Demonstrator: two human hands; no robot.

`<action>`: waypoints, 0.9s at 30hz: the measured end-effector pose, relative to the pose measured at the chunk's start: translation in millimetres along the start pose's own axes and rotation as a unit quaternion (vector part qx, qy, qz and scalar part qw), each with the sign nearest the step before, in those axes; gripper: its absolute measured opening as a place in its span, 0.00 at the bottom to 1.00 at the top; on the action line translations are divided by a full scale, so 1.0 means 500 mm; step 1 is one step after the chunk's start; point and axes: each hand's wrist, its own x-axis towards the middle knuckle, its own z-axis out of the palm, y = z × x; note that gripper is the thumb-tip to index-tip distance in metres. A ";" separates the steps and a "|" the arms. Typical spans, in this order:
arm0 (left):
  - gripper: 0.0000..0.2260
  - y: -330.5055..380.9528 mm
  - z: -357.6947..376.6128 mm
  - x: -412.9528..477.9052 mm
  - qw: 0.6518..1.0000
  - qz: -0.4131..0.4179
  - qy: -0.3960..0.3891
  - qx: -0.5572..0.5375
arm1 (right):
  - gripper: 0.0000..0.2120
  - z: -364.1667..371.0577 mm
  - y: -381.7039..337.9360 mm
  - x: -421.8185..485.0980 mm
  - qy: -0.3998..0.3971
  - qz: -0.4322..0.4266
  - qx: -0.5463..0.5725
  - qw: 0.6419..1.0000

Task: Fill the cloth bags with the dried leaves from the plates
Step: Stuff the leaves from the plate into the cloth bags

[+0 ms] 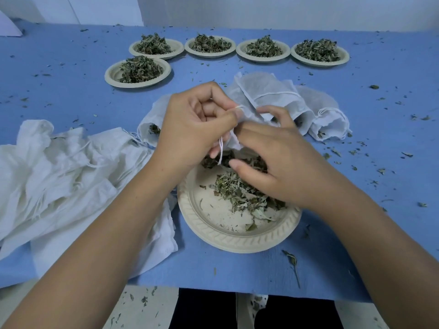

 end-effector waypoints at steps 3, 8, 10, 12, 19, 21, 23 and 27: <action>0.08 -0.004 0.001 0.004 0.999 -0.027 0.008 0.028 | 0.08 -0.003 0.007 -0.001 0.004 0.006 0.064 0.998; 0.09 -0.005 -0.003 0.008 0.999 -0.029 0.027 -0.002 | 0.07 -0.009 0.010 0.004 0.104 -0.013 0.026 0.994; 0.09 -0.005 -0.001 0.004 1.000 -0.005 -0.011 -0.007 | 0.12 0.001 0.001 0.003 0.002 -0.023 0.028 0.999; 0.09 -0.006 -0.001 0.003 0.999 0.009 -0.035 0.000 | 0.15 0.014 -0.002 0.000 -0.050 -0.026 0.040 0.998; 0.09 -0.017 -0.019 0.020 0.997 -0.005 0.016 -0.078 | 0.10 -0.017 0.012 -0.008 0.122 0.027 0.156 0.980; 0.12 -0.021 -0.023 0.022 0.997 -0.009 0.018 -0.077 | 0.09 -0.025 0.006 -0.020 0.140 0.031 0.183 0.973; 0.12 -0.026 -0.021 0.021 0.997 -0.009 0.013 -0.074 | 0.07 -0.027 -0.003 -0.035 0.133 0.030 0.196 0.971; 0.06 -0.036 -0.018 0.012 0.998 0.000 0.012 -0.055 | 0.03 -0.040 -0.015 -0.084 0.106 0.075 0.203 0.971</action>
